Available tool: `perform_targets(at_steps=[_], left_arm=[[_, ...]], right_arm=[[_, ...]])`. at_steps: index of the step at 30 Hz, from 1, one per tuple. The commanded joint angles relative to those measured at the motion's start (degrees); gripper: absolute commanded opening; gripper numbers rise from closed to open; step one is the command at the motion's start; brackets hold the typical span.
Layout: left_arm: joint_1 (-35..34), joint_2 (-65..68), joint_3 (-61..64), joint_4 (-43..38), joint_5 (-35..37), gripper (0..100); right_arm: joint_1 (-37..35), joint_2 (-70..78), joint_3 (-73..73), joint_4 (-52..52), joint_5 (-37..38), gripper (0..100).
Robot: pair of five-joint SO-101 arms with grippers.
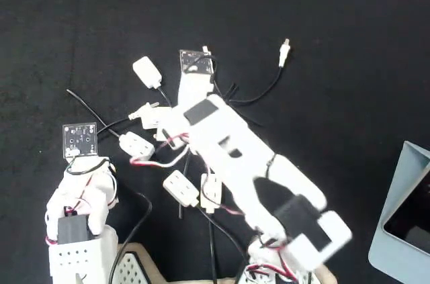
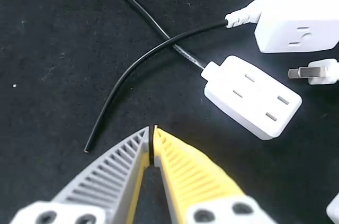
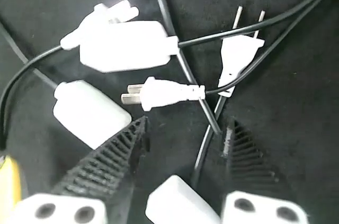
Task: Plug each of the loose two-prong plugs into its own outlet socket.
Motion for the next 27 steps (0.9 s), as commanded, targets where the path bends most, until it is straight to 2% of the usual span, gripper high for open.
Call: perform_targets(at_steps=[1, 10, 27], left_arm=[[-0.4, -0.44, 1.01, -1.14, 0.26, 3], [-0.75, -0.44, 1.01, -0.97, 0.26, 3], [-0.75, -0.44, 1.01, -0.88, 0.26, 3]], right_arm=[[-0.53, 5.23, -8.31, 2.11, -4.13, 23.4], [-0.35, 15.52, -17.89, 5.36, -10.11, 23.4], [4.31, 23.34, -20.53, 4.48, -11.96, 23.4]])
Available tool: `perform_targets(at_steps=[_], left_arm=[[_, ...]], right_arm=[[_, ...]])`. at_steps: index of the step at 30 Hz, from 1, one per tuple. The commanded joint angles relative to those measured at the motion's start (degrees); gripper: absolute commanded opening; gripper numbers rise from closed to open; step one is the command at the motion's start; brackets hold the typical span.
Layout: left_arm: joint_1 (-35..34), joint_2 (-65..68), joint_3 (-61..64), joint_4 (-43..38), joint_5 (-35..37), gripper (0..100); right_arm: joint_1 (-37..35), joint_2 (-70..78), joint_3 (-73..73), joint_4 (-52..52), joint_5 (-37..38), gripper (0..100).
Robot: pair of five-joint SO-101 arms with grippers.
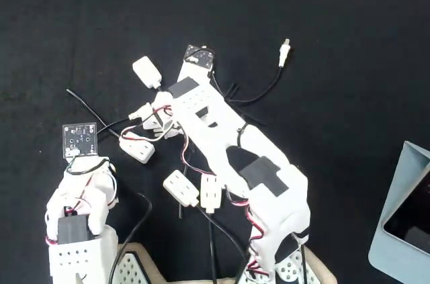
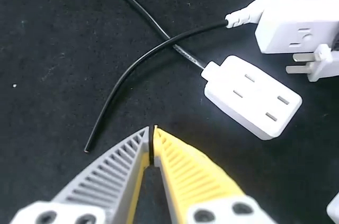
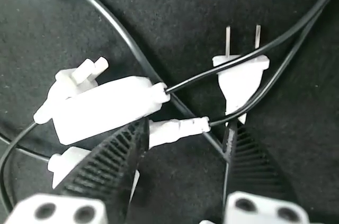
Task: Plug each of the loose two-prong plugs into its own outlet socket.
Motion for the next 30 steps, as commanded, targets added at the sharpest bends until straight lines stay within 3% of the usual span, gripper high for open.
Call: perform_targets(at_steps=[1, 12, 21, 23, 27, 30], left_arm=[[-0.75, -0.44, 1.01, -0.88, 0.26, 3], [-0.75, -0.44, 1.01, -0.88, 0.26, 3], [-0.75, -0.44, 1.01, -0.88, 0.26, 3], [-0.75, -0.44, 1.01, -0.88, 0.26, 3], [-0.75, -0.44, 1.01, -0.88, 0.26, 3], [-0.75, -0.44, 1.01, -0.88, 0.26, 3]], right_arm=[[1.93, 0.13, -1.1, -0.26, -0.62, 23.4], [3.52, -3.03, -4.97, 4.04, -1.93, 23.4], [3.34, 3.56, -7.87, 3.69, -2.2, 23.2], [3.52, 4.62, -8.57, 3.69, -2.2, 19.7], [4.4, 4.97, -8.75, 3.78, -1.76, 0.8], [5.98, 4.26, -9.8, 6.15, -1.85, 3.2]])
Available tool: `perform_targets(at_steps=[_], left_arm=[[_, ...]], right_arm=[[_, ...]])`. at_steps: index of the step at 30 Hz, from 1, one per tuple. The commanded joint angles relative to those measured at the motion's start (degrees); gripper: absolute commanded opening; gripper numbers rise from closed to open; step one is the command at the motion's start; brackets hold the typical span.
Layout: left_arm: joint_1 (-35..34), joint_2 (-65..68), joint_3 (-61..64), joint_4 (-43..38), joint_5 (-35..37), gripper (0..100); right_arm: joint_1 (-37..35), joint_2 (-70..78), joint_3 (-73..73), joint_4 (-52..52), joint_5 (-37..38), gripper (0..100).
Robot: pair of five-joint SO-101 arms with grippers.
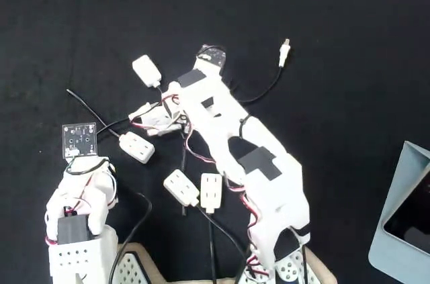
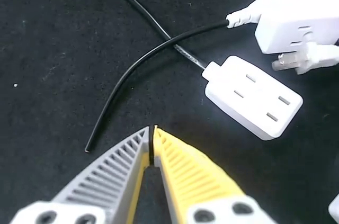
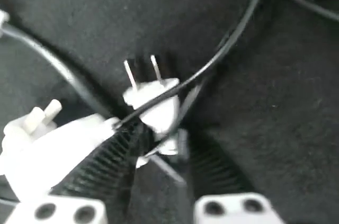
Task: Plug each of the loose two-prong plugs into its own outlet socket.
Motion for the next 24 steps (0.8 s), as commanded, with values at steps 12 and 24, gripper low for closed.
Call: perform_targets(at_steps=[12, 24], left_arm=[[-0.57, -0.44, 1.01, -0.88, 0.26, 3], [-0.57, -0.44, 1.01, -0.88, 0.26, 3]], right_arm=[[9.32, -9.71, -10.68, 18.2, 8.18, 1.2], [19.69, -9.45, -10.86, 20.04, 49.49, 1.2]])
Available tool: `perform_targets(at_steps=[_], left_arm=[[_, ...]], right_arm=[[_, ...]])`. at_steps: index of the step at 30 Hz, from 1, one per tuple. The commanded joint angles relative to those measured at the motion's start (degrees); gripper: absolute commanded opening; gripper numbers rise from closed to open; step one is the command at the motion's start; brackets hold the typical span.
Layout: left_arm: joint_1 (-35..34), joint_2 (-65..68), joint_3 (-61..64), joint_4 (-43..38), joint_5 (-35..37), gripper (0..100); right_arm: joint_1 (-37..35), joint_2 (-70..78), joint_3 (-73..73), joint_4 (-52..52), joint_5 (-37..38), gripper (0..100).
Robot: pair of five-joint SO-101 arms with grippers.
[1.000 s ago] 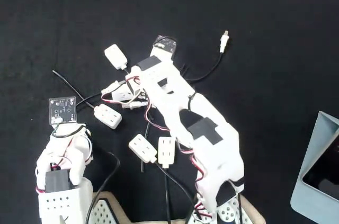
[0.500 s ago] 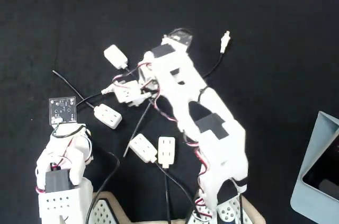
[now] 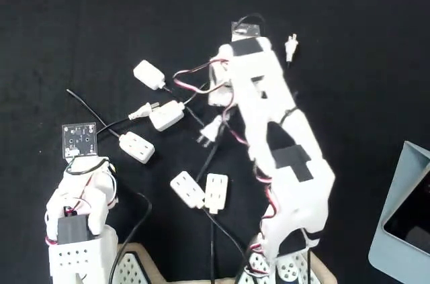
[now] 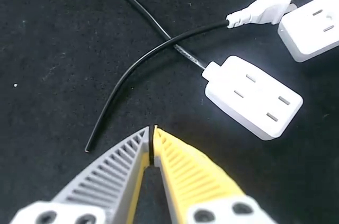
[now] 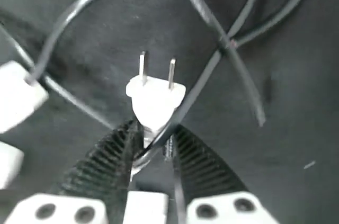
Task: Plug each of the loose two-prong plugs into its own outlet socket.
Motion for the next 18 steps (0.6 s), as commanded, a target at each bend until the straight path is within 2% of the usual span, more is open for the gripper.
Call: perform_targets(at_steps=[1, 5, 8, 10, 14, 18], left_arm=[[-0.57, -0.44, 1.01, -0.88, 0.26, 3], [-0.57, -0.44, 1.01, -0.88, 0.26, 3], [-0.57, -0.44, 1.01, -0.88, 0.26, 3], [-0.57, -0.44, 1.01, -0.88, 0.26, 3], [-0.31, -0.44, 1.01, -0.88, 0.26, 3], [-0.31, -0.44, 1.01, -0.88, 0.26, 3]], right_arm=[[3.43, -2.86, -3.38, 0.0, 14.59, 1.2], [5.8, -2.51, -3.21, -0.53, 27.25, 1.2], [7.3, -0.66, -3.21, -1.32, 33.76, 1.6], [8.0, 0.57, -3.74, -1.23, 34.02, 4.6], [8.18, -0.66, -3.74, 3.43, 30.95, 17.7], [7.38, -5.23, -3.65, 8.97, 30.59, 19.1]])
